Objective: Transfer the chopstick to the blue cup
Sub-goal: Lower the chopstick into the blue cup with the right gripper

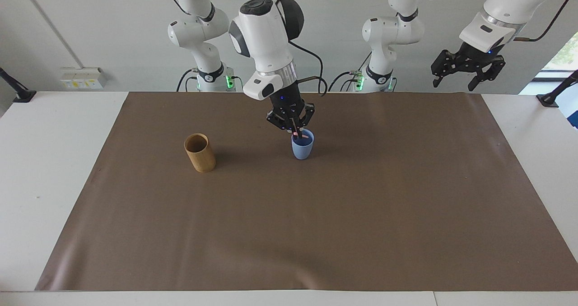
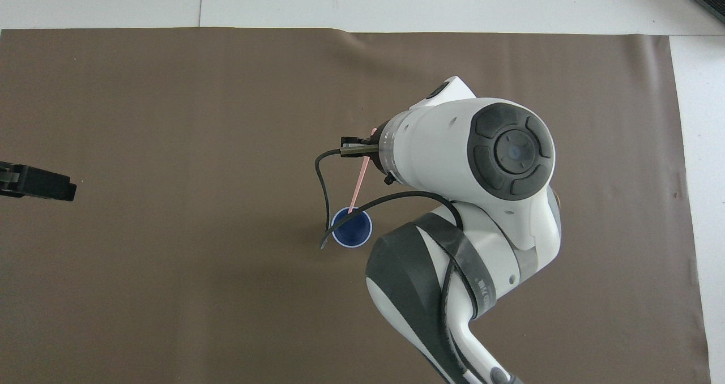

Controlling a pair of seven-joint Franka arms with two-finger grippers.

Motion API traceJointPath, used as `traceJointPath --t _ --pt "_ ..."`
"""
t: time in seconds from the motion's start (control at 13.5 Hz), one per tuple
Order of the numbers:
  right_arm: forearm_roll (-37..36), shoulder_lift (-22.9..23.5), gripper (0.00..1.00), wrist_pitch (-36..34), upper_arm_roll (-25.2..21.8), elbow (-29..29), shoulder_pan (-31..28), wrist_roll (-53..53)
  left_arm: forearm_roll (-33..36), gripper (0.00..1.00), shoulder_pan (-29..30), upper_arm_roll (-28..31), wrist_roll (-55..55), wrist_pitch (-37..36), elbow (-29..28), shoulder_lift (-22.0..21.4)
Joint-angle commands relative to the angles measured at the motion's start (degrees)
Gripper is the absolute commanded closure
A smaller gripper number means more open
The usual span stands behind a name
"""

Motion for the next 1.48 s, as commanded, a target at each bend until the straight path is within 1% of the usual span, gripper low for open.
traceJointPath --t 0.0,0.22,0.37,0.52,0.67,0.74,0.81,0.89,0.96,1.03,1.11,1.4 --pt "-0.7 -0.6 1.00 0.5 0.3 -2.0 -0.3 -2.1 -0.6 0.00 0.9 -0.5 -0.3 -0.3 -1.5 -1.3" --pt "-0.7 -0.2 1.00 1.1 0.4 -3.1 0.8 -1.6 -0.6 0.00 1.0 -0.5 -0.4 -0.3 -1.5 -1.3" --pt "-0.6 0.1 0.98 4.0 0.4 -5.4 2.3 -1.5 -0.6 0.00 1.0 -0.5 -0.4 -0.3 -1.5 -1.3" --pt "-0.7 -0.5 0.92 5.9 0.4 -7.8 2.5 -2.2 -0.7 0.00 1.0 -0.5 -0.3 -0.3 -1.5 -1.3" --pt "-0.7 -0.7 0.88 6.0 0.4 -8.6 2.4 -2.5 -0.6 0.00 1.0 -0.5 -0.3 -0.3 -1.5 -1.3" --pt "-0.6 -0.7 0.84 6.1 0.4 -9.0 2.1 -3.3 -0.6 0.00 1.0 -0.5 -0.3 -0.3 -1.5 -1.3" --pt "-0.6 -0.6 0.78 7.0 0.3 -9.7 2.1 -5.1 -0.6 0.00 1.0 -0.5 -0.3 -0.3 -1.5 -1.3" --pt "-0.6 -0.6 0.73 9.4 0.3 -10.9 2.2 -5.5 -0.6 0.00 1.0 -0.5 -0.4 -0.3 -1.5 -1.3" --pt "-0.6 -0.6 0.56 10.8 0.4 -11.7 2.3 -5.4 -0.7 0.00 1.0 -0.5 -0.3 -0.3 -1.5 -1.3" --pt "-0.6 -0.6 0.19 10.8 0.4 -11.7 2.3 -5.3 -0.6 0.00 1.0 -0.5 -0.3 -0.3 -1.5 -1.3" --pt "-0.6 -0.6 0.00 10.7 0.4 -11.7 2.4 -5.2 -0.6 0.00 1.0 -0.5 -0.3 -0.3 -1.5 -1.3" --pt "-0.7 -0.4 0.00 11.2 0.4 -10.7 2.5 -5.1 -0.6 0.00 1.0 -0.5 -0.3 -0.3 -1.5 -1.3"
